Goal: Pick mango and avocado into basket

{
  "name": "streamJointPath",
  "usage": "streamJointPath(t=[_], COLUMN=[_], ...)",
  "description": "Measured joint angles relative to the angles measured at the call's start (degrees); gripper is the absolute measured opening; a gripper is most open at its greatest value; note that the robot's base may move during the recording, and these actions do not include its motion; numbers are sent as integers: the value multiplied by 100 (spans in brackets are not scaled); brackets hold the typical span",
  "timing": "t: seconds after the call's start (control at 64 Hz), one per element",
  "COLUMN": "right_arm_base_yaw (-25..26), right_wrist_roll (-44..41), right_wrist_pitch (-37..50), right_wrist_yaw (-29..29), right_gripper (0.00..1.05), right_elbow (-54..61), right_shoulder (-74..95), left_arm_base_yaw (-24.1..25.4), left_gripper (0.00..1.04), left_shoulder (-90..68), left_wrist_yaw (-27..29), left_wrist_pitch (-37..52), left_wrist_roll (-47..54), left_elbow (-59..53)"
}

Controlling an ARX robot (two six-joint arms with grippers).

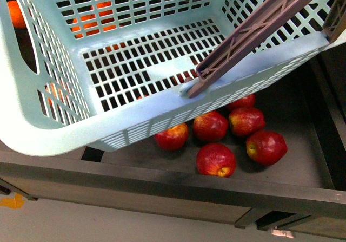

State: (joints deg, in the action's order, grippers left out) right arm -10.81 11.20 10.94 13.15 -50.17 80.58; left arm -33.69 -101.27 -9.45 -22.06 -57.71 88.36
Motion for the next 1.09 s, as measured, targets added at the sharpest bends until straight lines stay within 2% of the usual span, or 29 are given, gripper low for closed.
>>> streamJointPath(t=[0.203,0.406,0.578,0.75,0.797,0.812,0.843,0.89,1.093], right_arm_base_yaw=[-267,-339,-90,387,448,492,535,566,658], right_wrist_roll=[-2,256,577,601,330,103,-278,-527,-962], right_wrist_pitch=[0,216,439,566,1139,1711,2345,2787,3305], right_wrist_yaw=[-142,-179,-433,-1093,-1508,-1738,-1816,-1810,-1703], right_gripper=[60,98,96,96,91,86,79,72,41], right_elbow=[-31,-87,90,503,761,1012,1340,1650,2653], right_shoulder=[251,341,223,-238,-350,-435,-555,-691,-1274], left_arm_base_yaw=[0,0,0,9,9,9,7,4,-7], left_gripper=[14,14,14,14,14,14,14,14,14], left_shoulder=[0,0,-26,-26,-26,-26,-26,-26,-26], left_wrist_yaw=[0,-4,15,39,33,33,20,-2,-46], left_wrist_pitch=[0,0,-2,-2,-2,-2,-2,-2,-2], left_wrist_roll=[2,2,-4,11,11,9,7,7,0], left_elbow=[0,0,0,0,0,0,0,0,0])
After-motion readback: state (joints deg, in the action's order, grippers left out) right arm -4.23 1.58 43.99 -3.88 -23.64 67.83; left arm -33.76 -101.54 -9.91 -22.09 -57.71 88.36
